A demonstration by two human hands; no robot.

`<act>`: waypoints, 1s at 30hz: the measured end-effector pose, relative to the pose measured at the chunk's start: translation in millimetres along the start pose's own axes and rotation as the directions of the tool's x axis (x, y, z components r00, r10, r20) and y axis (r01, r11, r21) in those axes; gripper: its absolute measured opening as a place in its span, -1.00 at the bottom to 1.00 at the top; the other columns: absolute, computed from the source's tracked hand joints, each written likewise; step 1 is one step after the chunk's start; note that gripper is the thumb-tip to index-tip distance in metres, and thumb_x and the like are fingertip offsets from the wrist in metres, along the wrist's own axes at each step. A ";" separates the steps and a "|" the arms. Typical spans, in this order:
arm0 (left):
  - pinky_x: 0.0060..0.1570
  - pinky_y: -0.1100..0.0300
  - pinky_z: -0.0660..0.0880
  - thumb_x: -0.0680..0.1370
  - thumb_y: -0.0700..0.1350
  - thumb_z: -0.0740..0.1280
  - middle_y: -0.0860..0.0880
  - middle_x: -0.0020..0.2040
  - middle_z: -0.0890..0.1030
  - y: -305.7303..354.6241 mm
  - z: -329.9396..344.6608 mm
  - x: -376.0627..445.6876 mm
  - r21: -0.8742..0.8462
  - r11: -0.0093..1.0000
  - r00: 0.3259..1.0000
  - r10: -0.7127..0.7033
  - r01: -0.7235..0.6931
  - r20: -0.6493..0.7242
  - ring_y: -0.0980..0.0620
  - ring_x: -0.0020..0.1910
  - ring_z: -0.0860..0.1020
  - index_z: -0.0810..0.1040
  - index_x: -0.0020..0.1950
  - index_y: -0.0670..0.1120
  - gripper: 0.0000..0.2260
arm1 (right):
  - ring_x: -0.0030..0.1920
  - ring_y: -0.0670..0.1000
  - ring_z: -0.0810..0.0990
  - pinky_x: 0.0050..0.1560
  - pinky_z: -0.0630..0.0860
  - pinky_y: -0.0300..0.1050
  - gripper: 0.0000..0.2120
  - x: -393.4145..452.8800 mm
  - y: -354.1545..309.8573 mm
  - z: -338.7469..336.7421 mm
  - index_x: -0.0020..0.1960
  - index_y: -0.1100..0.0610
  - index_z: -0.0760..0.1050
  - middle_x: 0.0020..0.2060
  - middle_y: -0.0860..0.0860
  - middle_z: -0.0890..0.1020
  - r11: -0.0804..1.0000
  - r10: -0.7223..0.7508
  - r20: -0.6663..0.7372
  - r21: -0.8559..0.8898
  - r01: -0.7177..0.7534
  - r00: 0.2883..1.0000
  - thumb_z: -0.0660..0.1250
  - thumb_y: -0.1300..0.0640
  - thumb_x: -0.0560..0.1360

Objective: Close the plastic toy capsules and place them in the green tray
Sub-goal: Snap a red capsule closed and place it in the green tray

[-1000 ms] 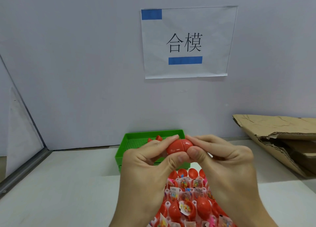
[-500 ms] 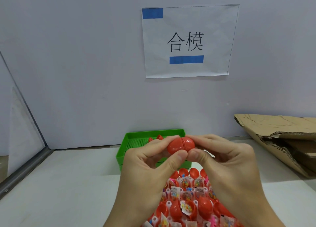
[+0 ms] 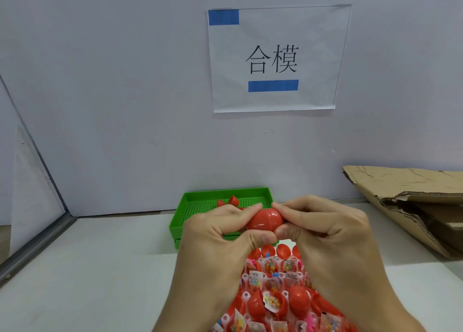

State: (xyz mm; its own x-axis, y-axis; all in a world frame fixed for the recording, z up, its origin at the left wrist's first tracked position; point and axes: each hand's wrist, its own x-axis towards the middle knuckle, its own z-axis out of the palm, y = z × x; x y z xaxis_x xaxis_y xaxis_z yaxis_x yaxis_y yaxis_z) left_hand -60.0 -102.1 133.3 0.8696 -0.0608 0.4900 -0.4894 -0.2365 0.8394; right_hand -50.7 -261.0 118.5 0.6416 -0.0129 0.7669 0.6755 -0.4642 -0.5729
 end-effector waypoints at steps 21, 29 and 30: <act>-0.34 0.18 0.62 0.34 0.13 0.41 -0.12 -0.29 0.68 1.1 1.1 0.7 -0.375 0.918 0.990 -0.104 0.131 0.092 0.01 -0.36 0.65 0.71 -0.08 -0.01 -0.72 | -0.21 -0.05 0.69 -0.23 0.58 -0.31 -0.76 2.2 -16.9 -4.6 -0.04 -0.01 0.71 -0.20 0.06 0.72 0.826 0.238 0.154 0.487 -0.283 0.959 0.46 0.04 0.30; -0.46 0.24 0.51 0.39 0.22 0.50 -0.08 -0.29 0.66 1.8 8.2 -1.1 -0.269 0.959 0.996 -0.090 0.087 0.003 0.08 -0.43 0.57 0.62 -0.05 0.11 -0.74 | -0.24 0.00 0.72 -0.21 0.62 -0.25 -0.77 0.9 -13.3 3.9 -0.04 -0.06 0.69 -0.19 0.03 0.74 0.769 0.329 0.187 0.516 -0.378 0.926 0.41 -0.07 0.34; -0.40 0.23 0.56 0.35 0.19 0.53 -0.02 -0.24 0.67 0.1 8.3 -2.3 -0.170 0.984 0.999 -0.047 0.044 -0.016 0.11 -0.38 0.60 0.61 -0.03 0.16 -0.72 | -0.19 0.04 0.73 -0.19 0.63 -0.23 -0.75 1.1 -11.2 4.8 -0.04 -0.05 0.70 -0.17 0.05 0.75 0.738 0.363 0.192 0.538 -0.407 0.912 0.42 -0.08 0.32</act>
State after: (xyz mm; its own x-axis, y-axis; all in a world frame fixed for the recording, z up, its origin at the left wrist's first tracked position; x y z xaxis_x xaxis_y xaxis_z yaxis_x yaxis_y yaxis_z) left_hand -61.6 -110.1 130.3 0.8906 -0.0343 0.4534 -0.4547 -0.0708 0.8878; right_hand -55.9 -251.5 124.4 0.8998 -0.0104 0.4362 0.4333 0.1387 -0.8905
